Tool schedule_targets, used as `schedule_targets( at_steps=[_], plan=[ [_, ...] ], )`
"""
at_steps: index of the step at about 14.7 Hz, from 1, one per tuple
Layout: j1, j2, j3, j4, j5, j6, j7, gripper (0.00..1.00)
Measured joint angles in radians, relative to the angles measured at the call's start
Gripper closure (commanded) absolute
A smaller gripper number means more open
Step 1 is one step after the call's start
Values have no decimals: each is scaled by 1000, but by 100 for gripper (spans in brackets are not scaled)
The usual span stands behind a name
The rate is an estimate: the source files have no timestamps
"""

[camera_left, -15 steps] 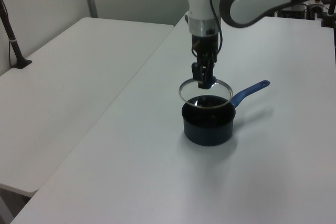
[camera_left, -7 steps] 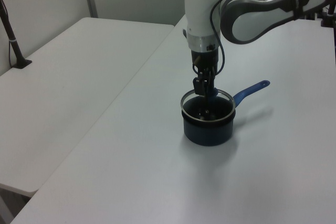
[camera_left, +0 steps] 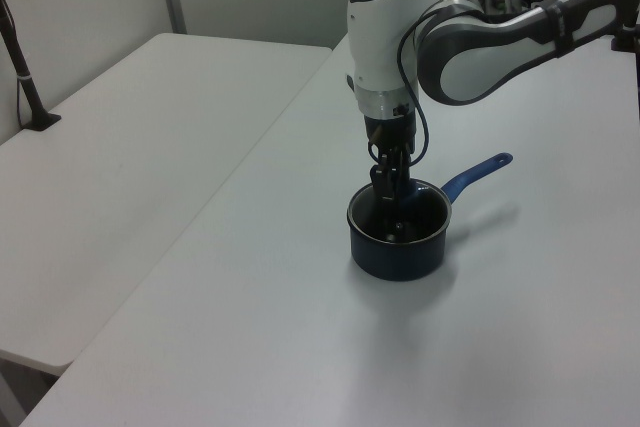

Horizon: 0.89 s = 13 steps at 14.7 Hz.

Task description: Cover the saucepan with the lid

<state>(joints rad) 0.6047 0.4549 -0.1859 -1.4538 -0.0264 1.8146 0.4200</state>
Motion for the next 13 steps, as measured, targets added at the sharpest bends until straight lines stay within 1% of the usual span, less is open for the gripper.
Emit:
schedule_targets(
  at_steps=[1, 6, 9, 13],
  plan=[
    [0, 0, 0, 0, 0, 0, 0, 0],
    [-1, 5, -4, -1, 0, 0, 4, 0],
    [-3, 4, -8, 3, 1, 0, 44, 0],
    [-32, -30, -11, 15, 21, -7, 57, 0]
  ],
)
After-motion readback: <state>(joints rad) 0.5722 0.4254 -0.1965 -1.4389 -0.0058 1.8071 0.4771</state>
